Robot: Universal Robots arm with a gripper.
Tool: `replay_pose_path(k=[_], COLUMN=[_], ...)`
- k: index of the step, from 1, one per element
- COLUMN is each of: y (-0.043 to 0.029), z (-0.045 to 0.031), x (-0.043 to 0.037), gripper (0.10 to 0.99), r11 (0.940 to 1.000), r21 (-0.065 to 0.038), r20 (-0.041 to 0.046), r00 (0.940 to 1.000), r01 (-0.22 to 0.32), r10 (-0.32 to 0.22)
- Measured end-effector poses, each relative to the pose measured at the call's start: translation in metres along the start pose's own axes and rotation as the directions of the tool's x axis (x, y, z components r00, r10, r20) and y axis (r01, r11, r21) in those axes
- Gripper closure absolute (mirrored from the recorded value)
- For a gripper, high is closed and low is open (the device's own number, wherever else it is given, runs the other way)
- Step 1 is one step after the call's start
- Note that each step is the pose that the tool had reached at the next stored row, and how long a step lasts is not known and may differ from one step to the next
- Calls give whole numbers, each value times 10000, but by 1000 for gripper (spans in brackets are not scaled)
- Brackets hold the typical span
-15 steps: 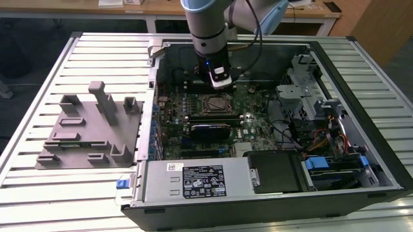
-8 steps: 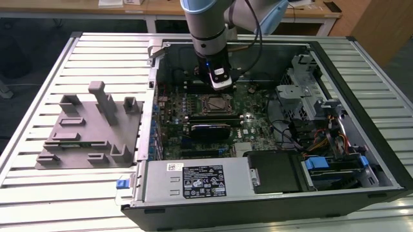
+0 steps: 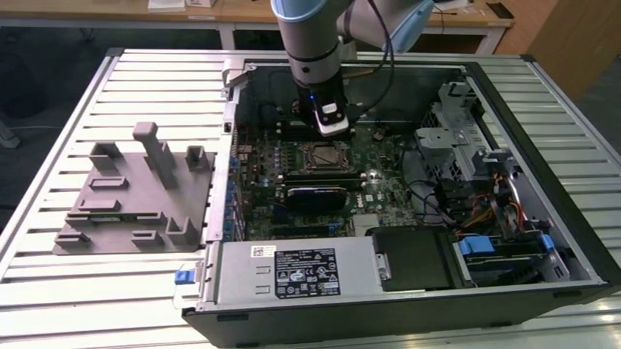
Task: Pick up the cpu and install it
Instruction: 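Install the first cpu locking lever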
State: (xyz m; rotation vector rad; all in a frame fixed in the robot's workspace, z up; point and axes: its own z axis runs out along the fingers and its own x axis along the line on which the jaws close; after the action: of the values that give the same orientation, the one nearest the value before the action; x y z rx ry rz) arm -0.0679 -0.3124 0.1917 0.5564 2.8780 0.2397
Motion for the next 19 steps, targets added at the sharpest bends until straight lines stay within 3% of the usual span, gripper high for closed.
replay_pose_path(k=[2, 6, 13, 19], y=[-1, 2, 41, 42], z=[0, -16, -212, -215], x=[0, -3, -36, -38], gripper=[980, 980, 980, 980], r11=[10000, 10000, 10000, 10000], r21=[-84, -93, -87, -66], r20=[-28, -30, -30, -22], r00=[10000, 10000, 10000, 10000], r01=[-21, -23, -21, -15], r10=[20, 23, 21, 15])
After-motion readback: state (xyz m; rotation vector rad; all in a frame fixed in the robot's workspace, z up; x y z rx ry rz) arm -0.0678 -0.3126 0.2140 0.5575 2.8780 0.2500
